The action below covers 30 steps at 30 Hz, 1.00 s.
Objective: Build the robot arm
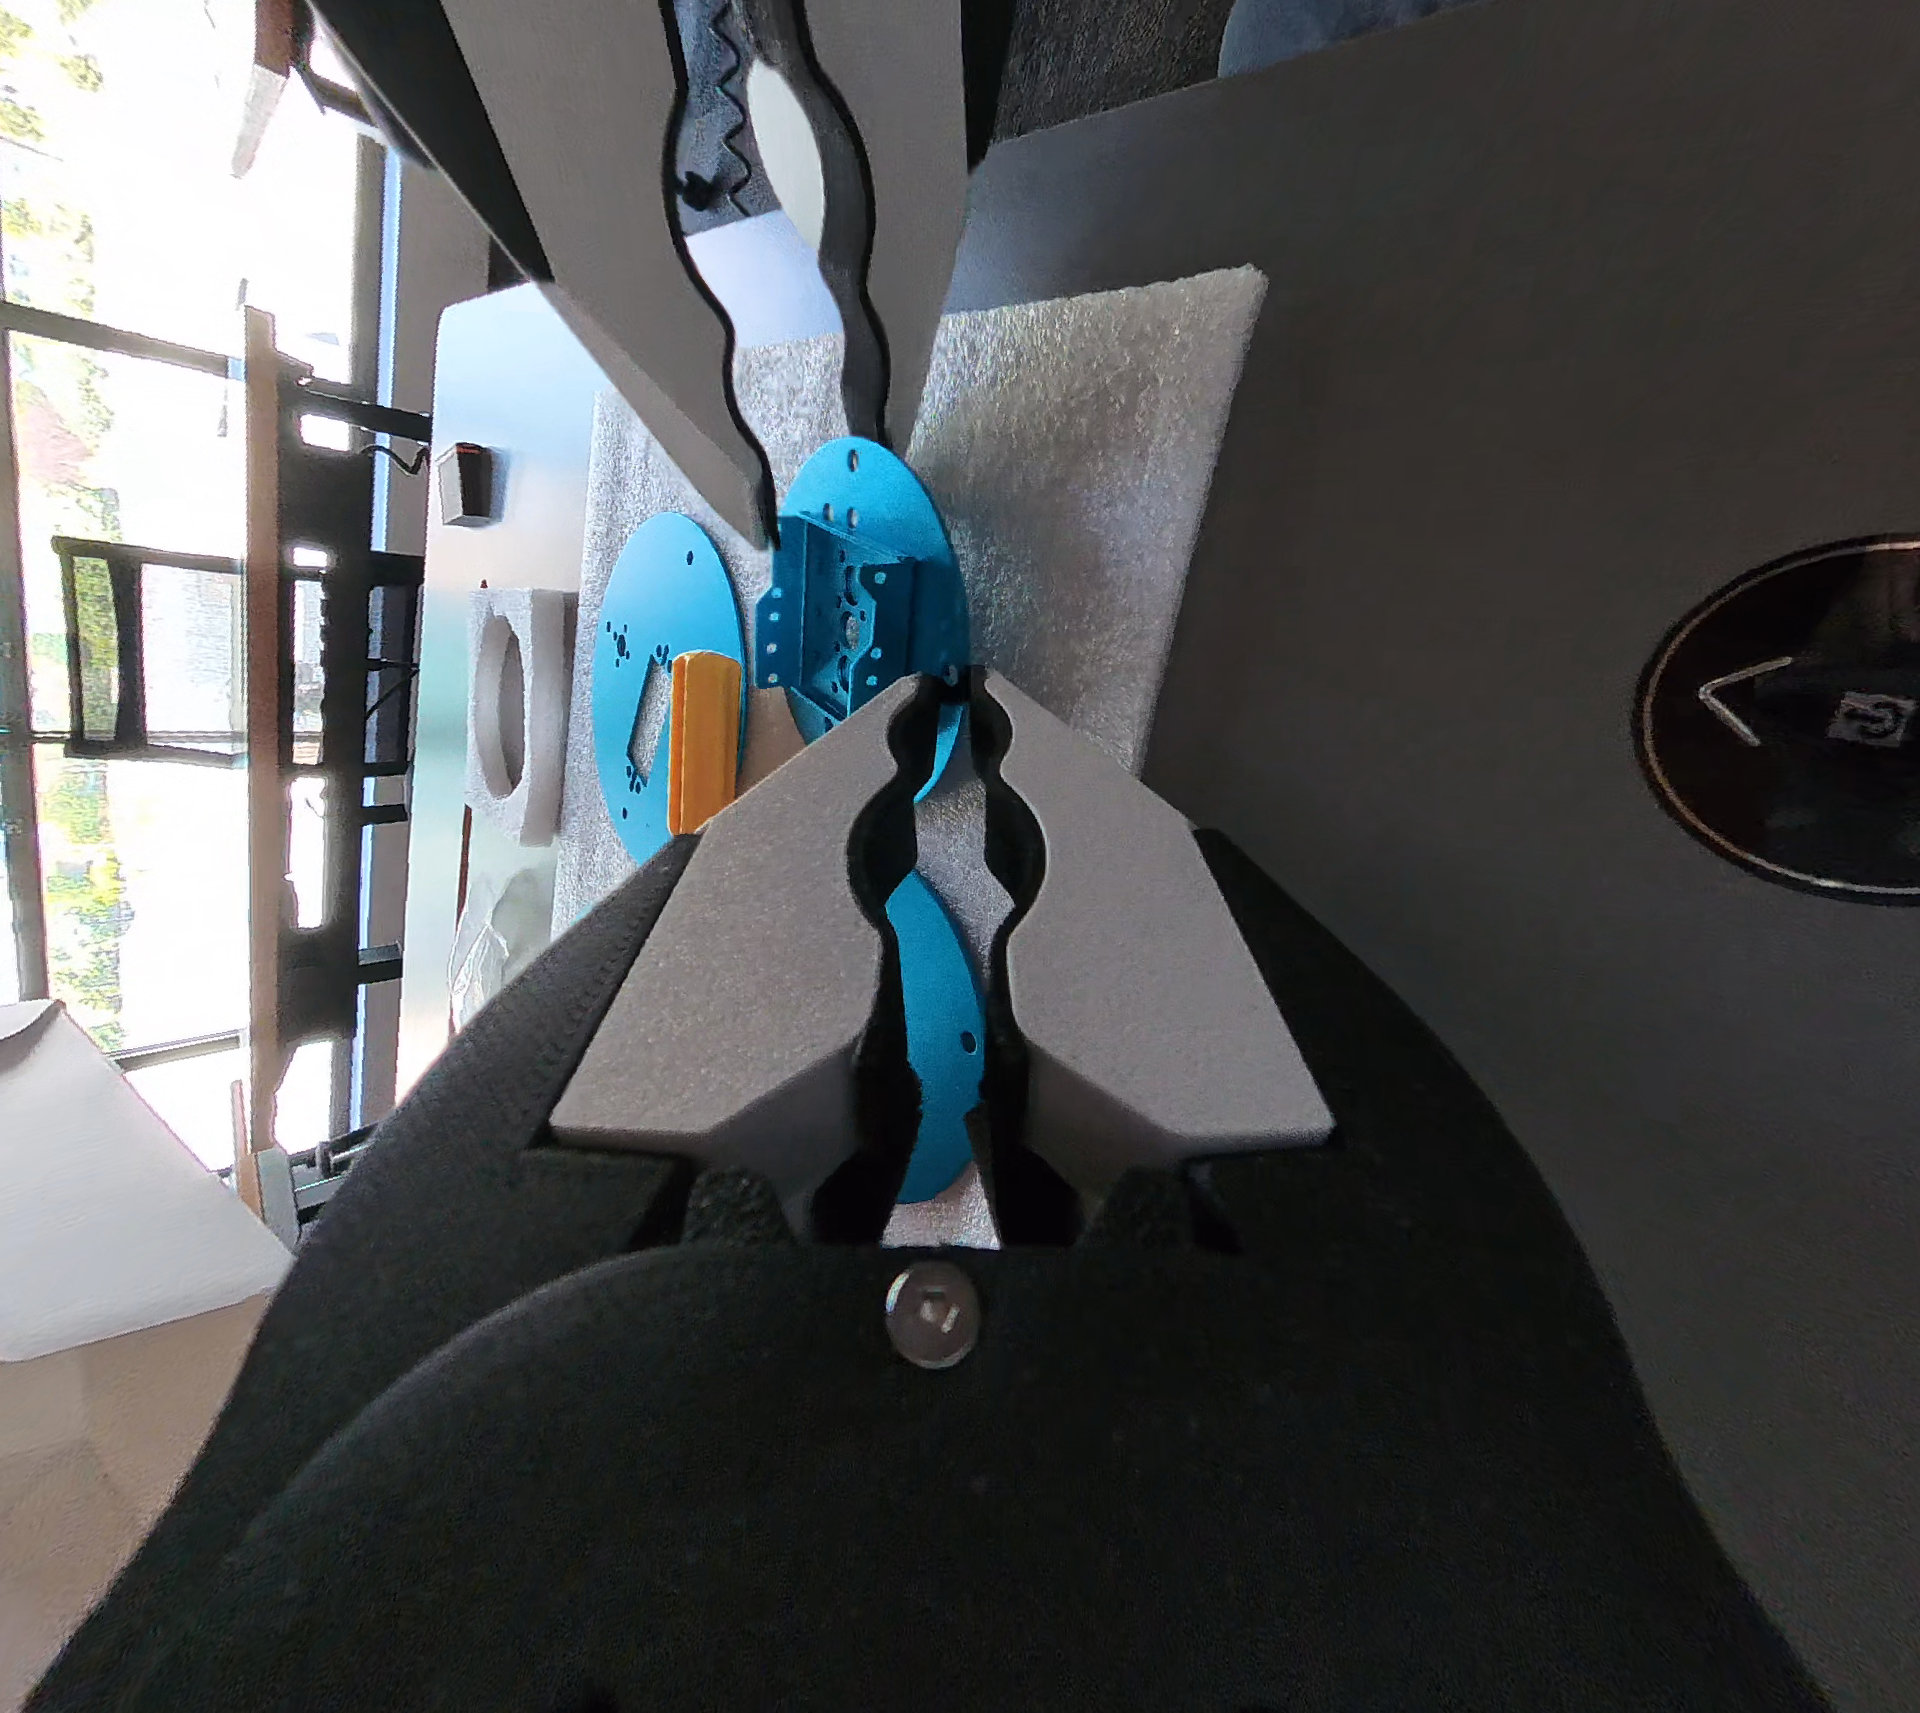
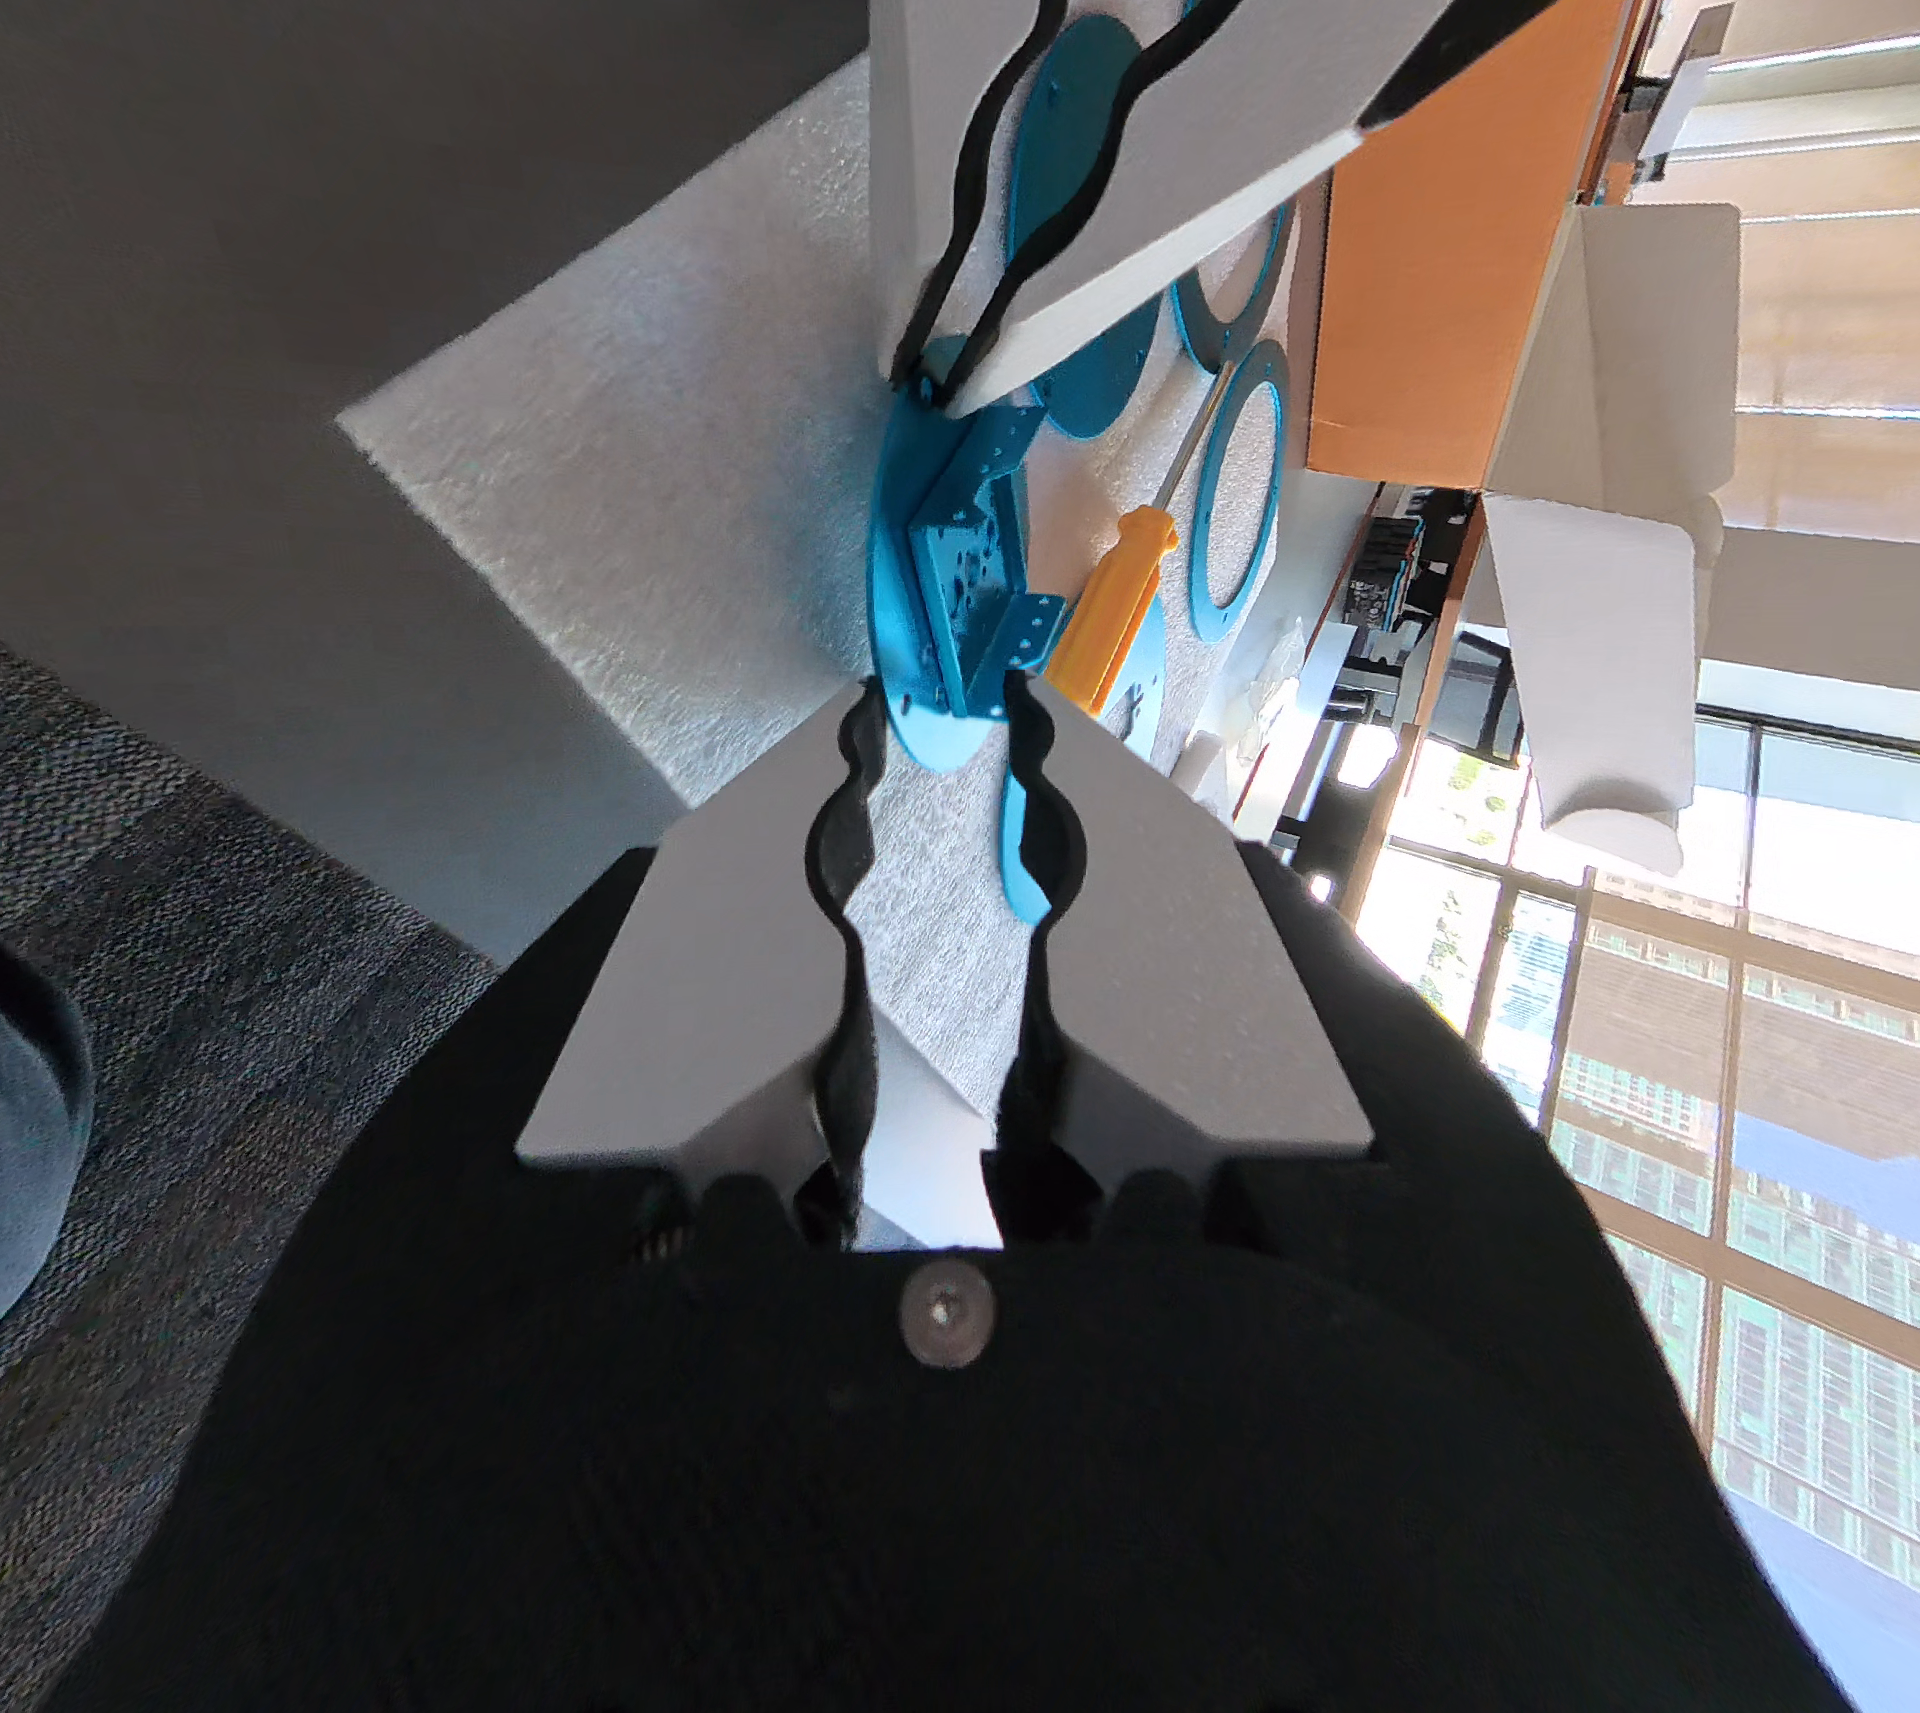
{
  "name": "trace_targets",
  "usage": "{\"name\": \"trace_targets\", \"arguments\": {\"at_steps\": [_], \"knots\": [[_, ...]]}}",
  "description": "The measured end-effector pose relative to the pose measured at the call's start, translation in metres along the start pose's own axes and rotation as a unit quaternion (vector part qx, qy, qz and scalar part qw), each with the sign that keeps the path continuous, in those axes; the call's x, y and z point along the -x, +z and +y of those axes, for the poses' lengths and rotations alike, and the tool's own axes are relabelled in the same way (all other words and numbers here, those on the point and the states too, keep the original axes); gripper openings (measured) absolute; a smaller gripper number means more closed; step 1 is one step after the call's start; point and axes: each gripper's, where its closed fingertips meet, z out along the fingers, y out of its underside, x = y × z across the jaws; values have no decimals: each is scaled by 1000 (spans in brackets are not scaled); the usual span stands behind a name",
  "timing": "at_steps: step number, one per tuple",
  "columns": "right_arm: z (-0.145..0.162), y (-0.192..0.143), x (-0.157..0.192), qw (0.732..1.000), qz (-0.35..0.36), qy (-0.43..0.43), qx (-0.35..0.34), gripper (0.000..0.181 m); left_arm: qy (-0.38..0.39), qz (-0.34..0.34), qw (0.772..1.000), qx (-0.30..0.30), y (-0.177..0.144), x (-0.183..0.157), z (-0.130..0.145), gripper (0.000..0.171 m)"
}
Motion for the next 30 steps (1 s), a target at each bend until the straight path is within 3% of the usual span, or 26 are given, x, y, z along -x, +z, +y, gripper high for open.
{"name": "trace_targets", "arguments": {"at_steps": [5,9,13,16,21,23,27,29,30], "knots": [[3,-22,4,999,-18,46,-15,24,18,14,1000,13,1,-3,3,5],[16,-34,-4,979,-34,198,-43,25,-44,54,998,4,0,-4,0,7],[18,-29,-15,931,-60,349,-85,25,-125,112,986,-20,-7,-5,-8,24],[24,-18,-36,889,-67,440,-108,24,-190,129,973,-40,-18,2,-11,25],[33,28,-43,796,-175,566,-123,37,-353,101,928,-61,-42,26,7,26],[26,42,-45,772,-194,589,-140,45,-397,70,912,-71,-51,36,19,25],[28,63,-35,806,-180,557,-88,46,-441,32,894,-75,-63,50,43,24],[27,64,-34,830,-163,529,-75,17,-440,23,895,-66,-63,56,55,24],[31,65,-34,841,-146,517,-61,17,-437,18,897,-66,-61,61,59,24]]}}
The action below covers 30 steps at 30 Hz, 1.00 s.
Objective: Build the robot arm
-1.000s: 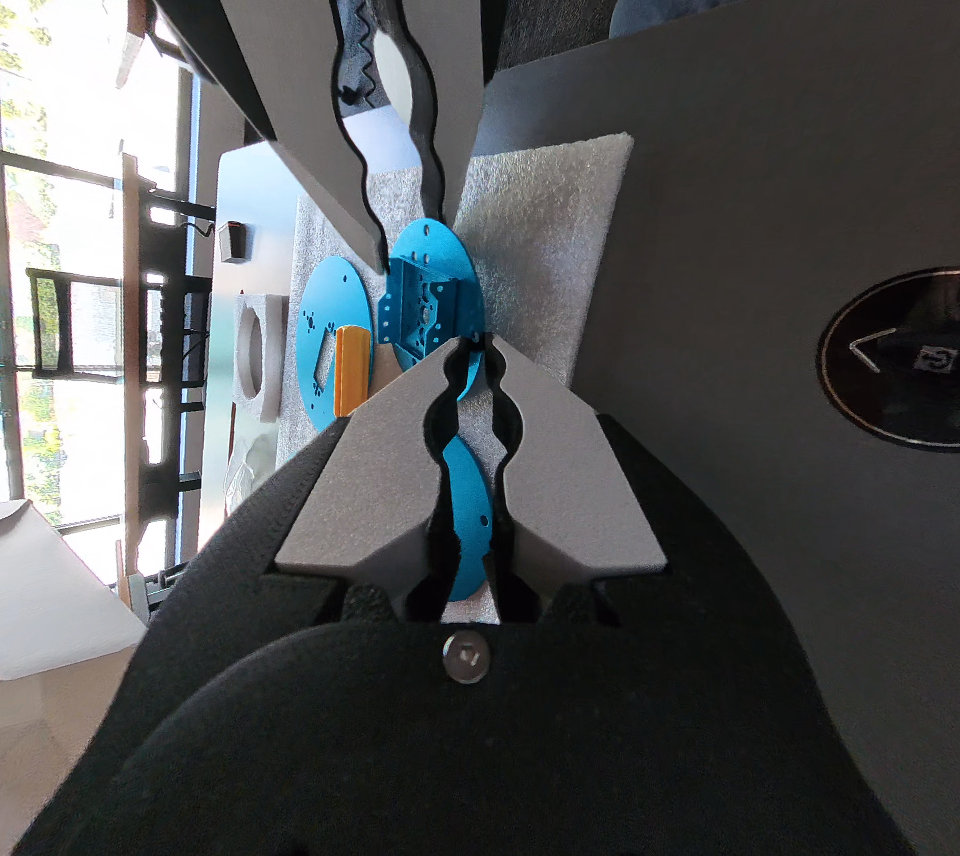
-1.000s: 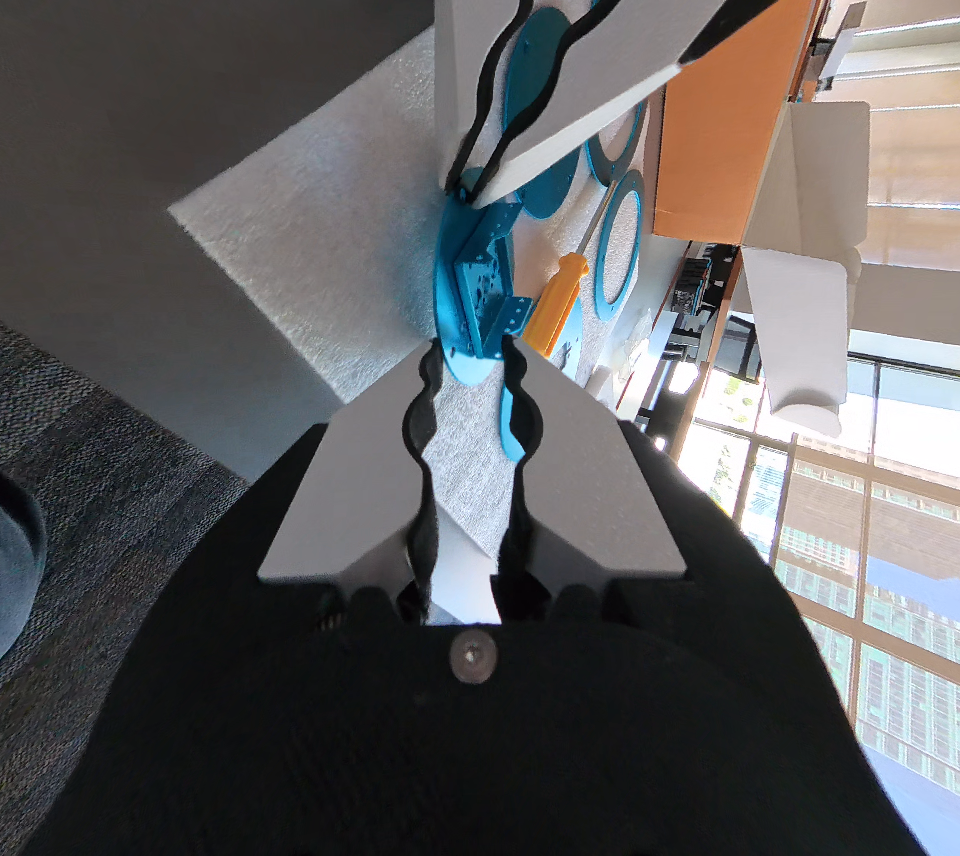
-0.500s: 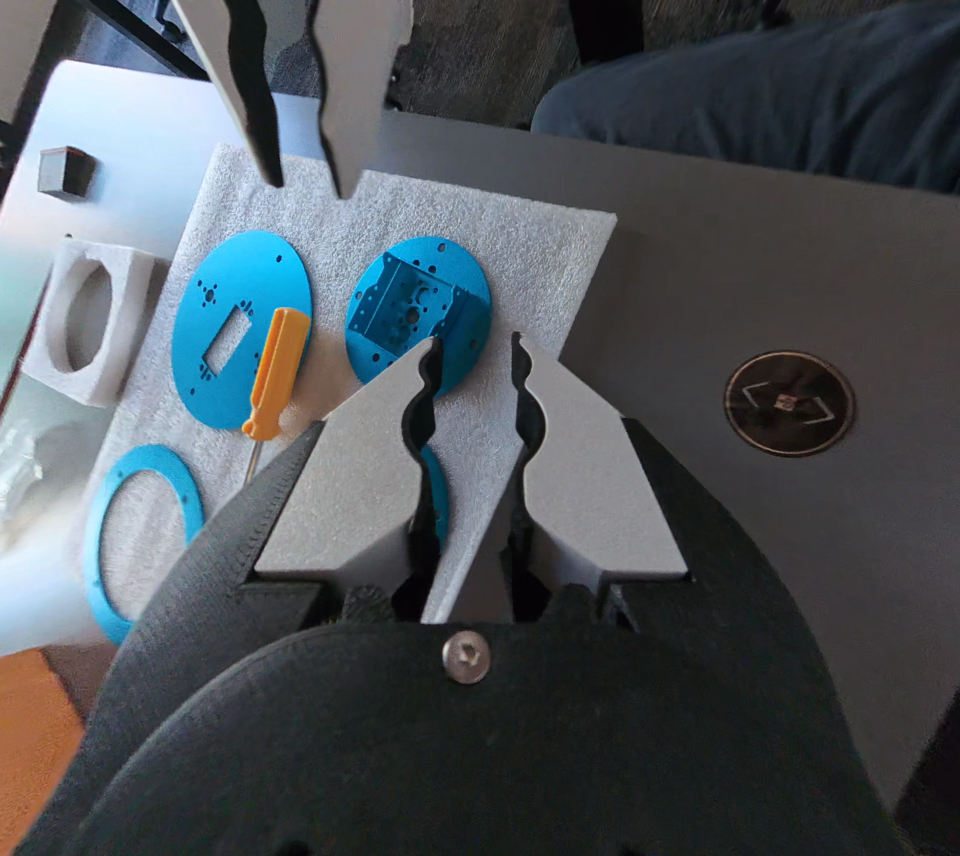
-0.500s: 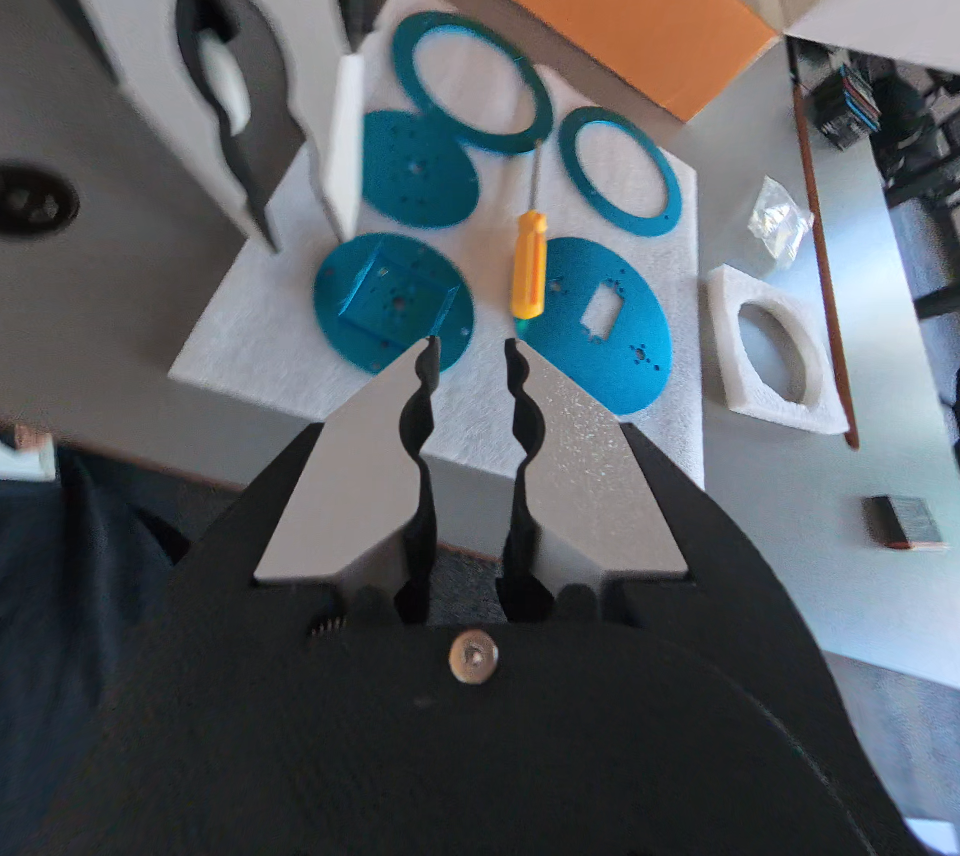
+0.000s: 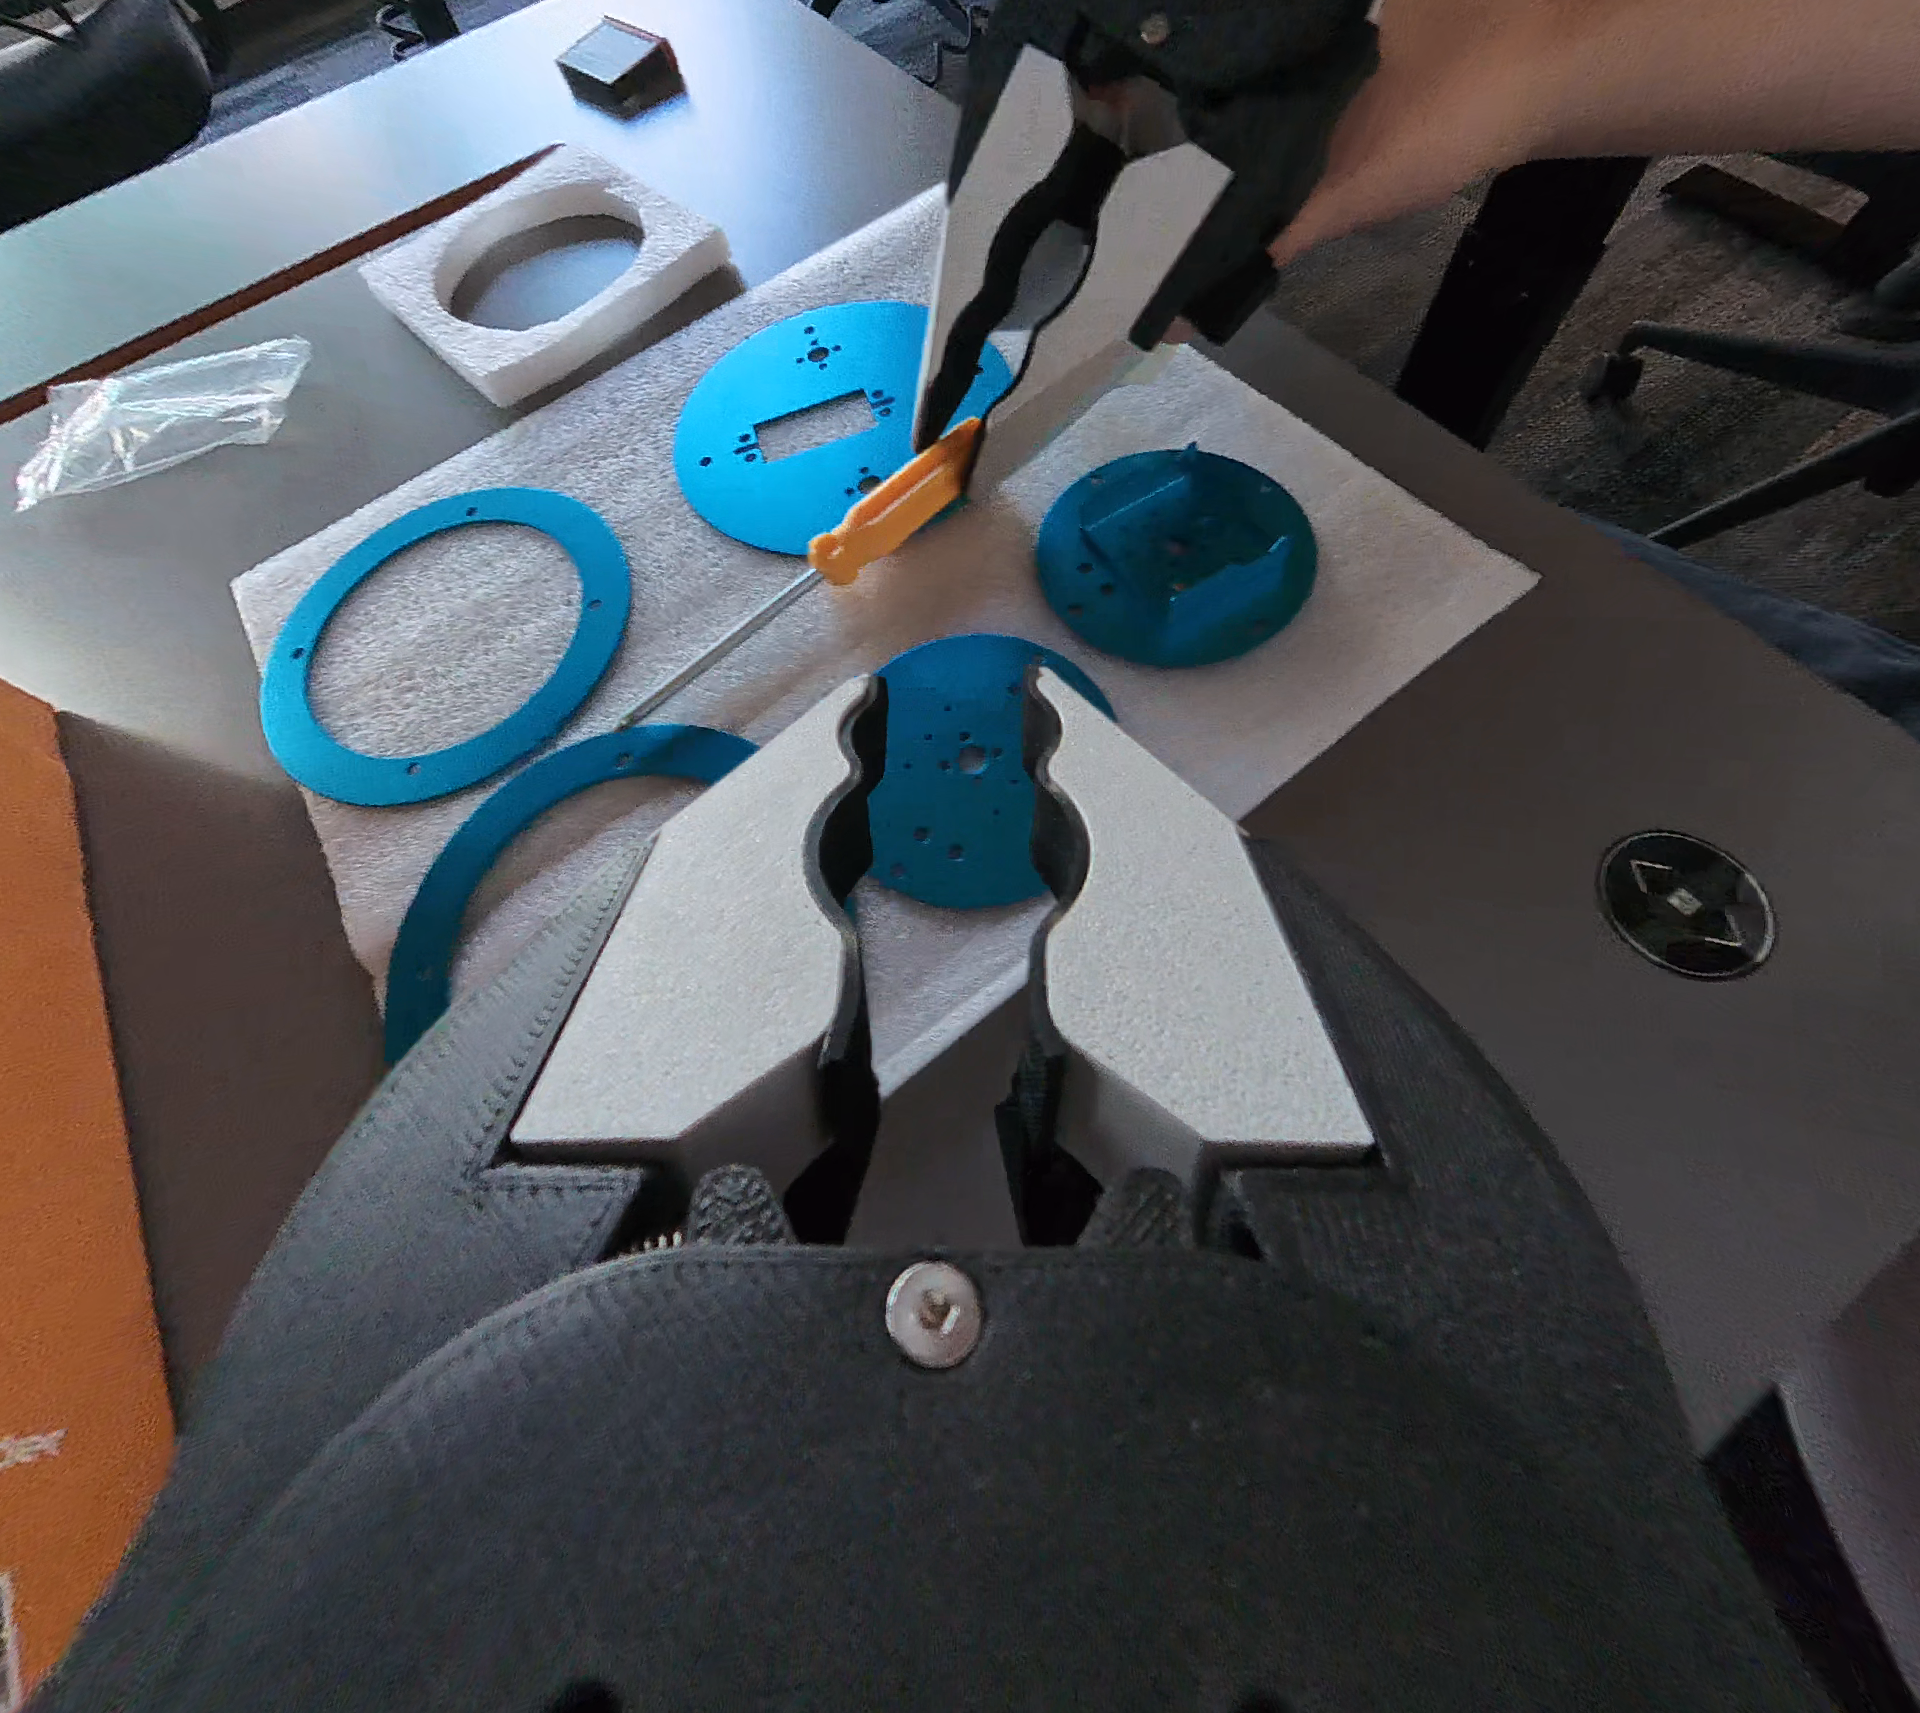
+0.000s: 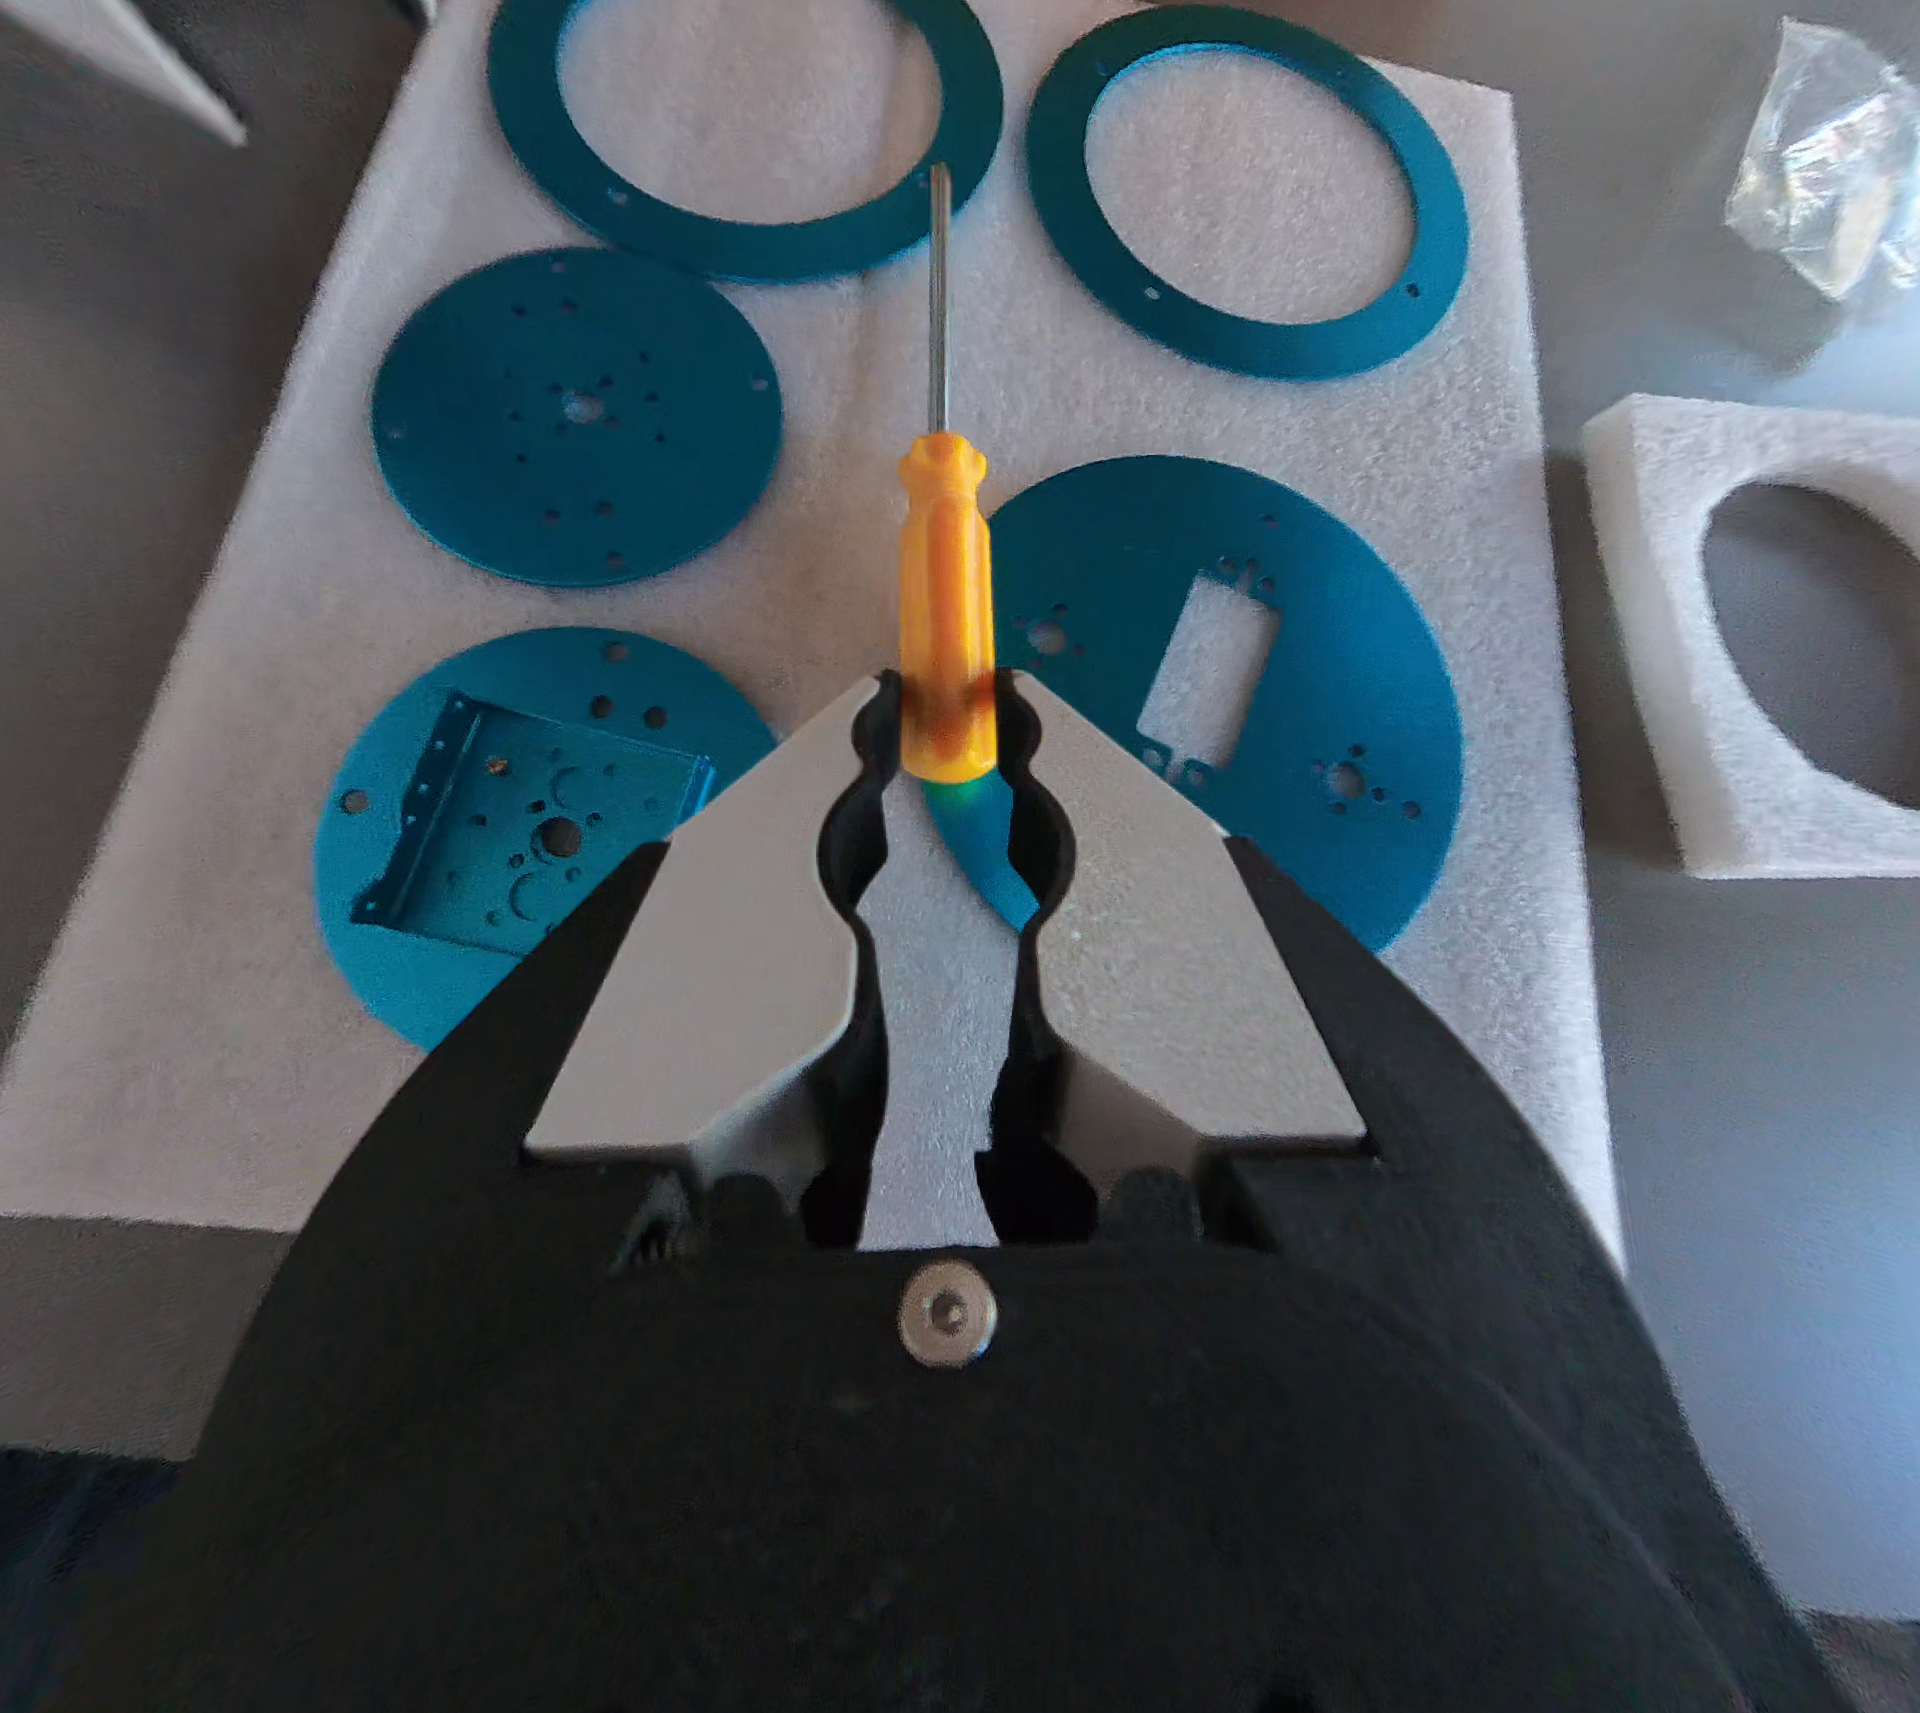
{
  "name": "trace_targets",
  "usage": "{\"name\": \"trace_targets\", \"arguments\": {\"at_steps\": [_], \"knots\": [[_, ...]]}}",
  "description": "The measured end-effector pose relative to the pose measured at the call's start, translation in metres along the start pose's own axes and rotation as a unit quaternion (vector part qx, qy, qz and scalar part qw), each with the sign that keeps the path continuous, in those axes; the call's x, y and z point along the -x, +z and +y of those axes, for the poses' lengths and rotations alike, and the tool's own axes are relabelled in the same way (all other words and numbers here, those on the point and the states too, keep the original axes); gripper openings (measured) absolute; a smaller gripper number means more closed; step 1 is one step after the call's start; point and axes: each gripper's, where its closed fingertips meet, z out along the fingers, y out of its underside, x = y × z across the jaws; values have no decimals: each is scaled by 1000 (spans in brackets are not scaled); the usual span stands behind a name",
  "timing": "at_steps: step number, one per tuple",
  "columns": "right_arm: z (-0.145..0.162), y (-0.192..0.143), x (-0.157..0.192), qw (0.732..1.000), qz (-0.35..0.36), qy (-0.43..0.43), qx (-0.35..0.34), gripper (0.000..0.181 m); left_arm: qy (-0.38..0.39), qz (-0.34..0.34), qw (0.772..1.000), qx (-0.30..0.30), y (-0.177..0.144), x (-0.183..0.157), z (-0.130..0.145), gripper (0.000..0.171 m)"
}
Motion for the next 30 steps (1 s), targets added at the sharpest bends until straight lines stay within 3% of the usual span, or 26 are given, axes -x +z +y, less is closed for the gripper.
{"name": "trace_targets", "arguments": {"at_steps": [6,9,12,14,16,19,22,24,26,28,30], "knots": [[-23,-39,3,995,68,-73,-3,16,68,-2,998,7,17,27,-19,32],[-30,-68,14,987,82,-134,39,16,125,38,991,16,34,17,-36,38],[-40,-93,30,986,58,-148,60,16,185,69,979,56,58,4,-35,41],[-46,-108,37,985,44,-150,68,16,212,76,973,55,68,-3,-35,28],[-50,-120,40,986,34,-147,65,16,231,80,969,33,72,-13,-39,3],[-53,-132,41,991,14,-118,66,15,228,82,970,6,73,-30,-45,1],[-81,-143,43,996,-23,-63,-53,11,151,105,983,-29,68,-46,-52,0],[-100,-153,40,987,-44,-37,-151,20,85,112,988,-56,62,-46,-57,0],[-110,-160,27,973,-48,-15,-227,29,15,126,988,-91,52,-42,-64,0],[-116,-163,20,951,-99,45,-288,49,-38,138,983,-115,44,-37,-67,1],[-124,-163,15,915,-170,123,-344,47,-69,148,977,-139,35,-36,-72,0]]}}
